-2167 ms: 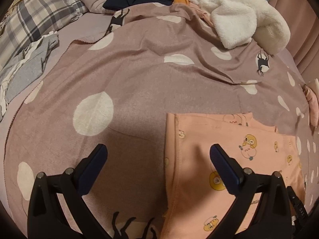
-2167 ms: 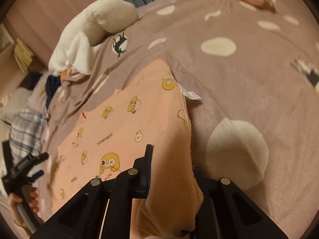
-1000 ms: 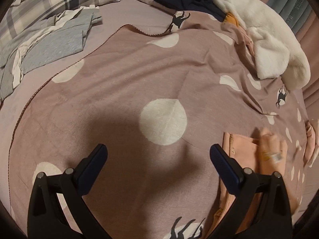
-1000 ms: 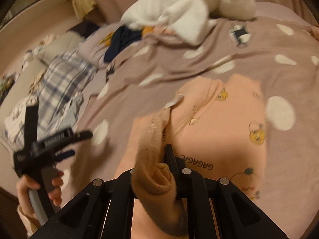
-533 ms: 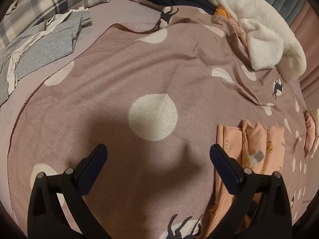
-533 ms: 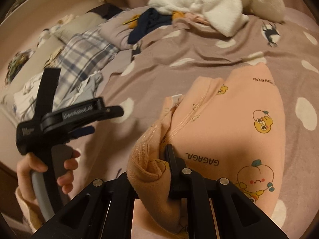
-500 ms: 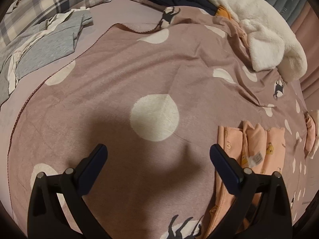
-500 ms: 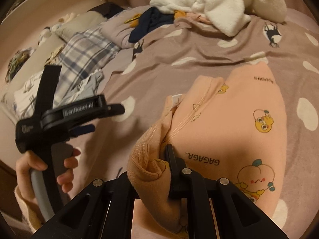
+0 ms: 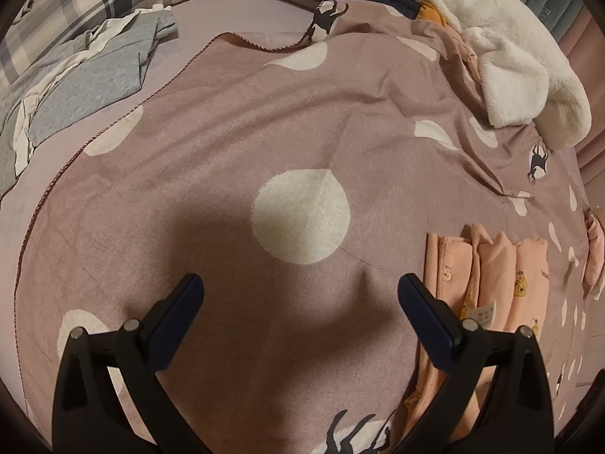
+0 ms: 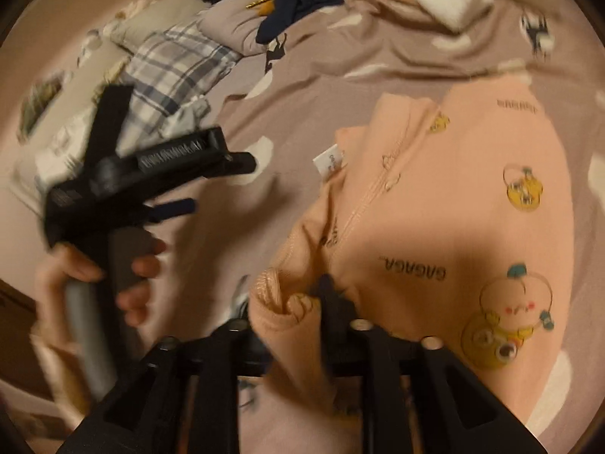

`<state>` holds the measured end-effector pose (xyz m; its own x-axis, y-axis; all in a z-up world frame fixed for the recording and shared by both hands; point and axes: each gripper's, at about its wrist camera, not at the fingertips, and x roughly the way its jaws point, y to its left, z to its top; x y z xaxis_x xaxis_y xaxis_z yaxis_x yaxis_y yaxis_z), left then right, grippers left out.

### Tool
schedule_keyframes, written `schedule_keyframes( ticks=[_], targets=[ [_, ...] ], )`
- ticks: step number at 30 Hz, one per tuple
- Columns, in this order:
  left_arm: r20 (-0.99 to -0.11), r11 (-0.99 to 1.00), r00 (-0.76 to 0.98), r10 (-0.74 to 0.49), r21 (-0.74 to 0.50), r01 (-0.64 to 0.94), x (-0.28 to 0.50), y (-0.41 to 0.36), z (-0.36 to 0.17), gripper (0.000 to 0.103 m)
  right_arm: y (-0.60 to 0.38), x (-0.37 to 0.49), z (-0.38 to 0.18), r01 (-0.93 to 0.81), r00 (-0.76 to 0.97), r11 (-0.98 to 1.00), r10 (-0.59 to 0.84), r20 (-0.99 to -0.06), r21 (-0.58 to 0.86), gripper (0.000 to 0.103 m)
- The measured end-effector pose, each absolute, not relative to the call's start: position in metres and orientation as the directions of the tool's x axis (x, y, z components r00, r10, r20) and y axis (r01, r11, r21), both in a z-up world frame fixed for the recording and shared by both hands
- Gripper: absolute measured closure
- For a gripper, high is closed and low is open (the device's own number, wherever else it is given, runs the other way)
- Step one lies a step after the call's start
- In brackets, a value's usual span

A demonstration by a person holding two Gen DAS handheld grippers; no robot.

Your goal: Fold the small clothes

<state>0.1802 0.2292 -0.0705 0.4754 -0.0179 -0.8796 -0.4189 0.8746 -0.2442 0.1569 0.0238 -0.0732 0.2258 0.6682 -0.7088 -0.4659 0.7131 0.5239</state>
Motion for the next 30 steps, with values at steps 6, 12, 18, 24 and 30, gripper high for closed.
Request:
schedule_keyframes(
  ticks=[6, 12, 18, 24, 30],
  targets=[
    [-0.878, 0.862, 0.479, -0.015, -0.254, -0.439, 0.177, 0.237, -0.071, 0.000, 0.013, 0.167, -0.029, -0.453, 0.417, 0.813, 0.555, -0.720, 0.365, 0.025],
    [-0.883, 0.860, 0.467, -0.040, -0.269, -0.434, 0.180, 0.237, -0.076, 0.000, 0.042, 0.217, -0.026, -0.423, 0.477, 0.883, 0.407, -0.779, 0.202, 0.025],
    [-0.881, 0.850, 0.472, -0.028, -0.269, -0.453, 0.178, 0.241, -0.076, 0.000, 0.087, 0.248, -0.073, -0.427, 0.440, 0.904, 0.217, -0.871, 0.009, 0.047],
    [-0.887, 0.835, 0.461, -0.039, -0.282, -0.473, 0.177, 0.248, -0.082, 0.000, 0.082, 0.243, -0.086, -0.409, 0.495, 0.912, 0.245, -0.834, 0.025, 0.083],
    [-0.879, 0.832, 0.475, -0.042, -0.294, -0.471, 0.175, 0.249, -0.078, 0.000, 0.062, 0.244, -0.069, -0.414, 0.463, 0.894, 0.367, -0.807, 0.169, 0.092]
  ],
)
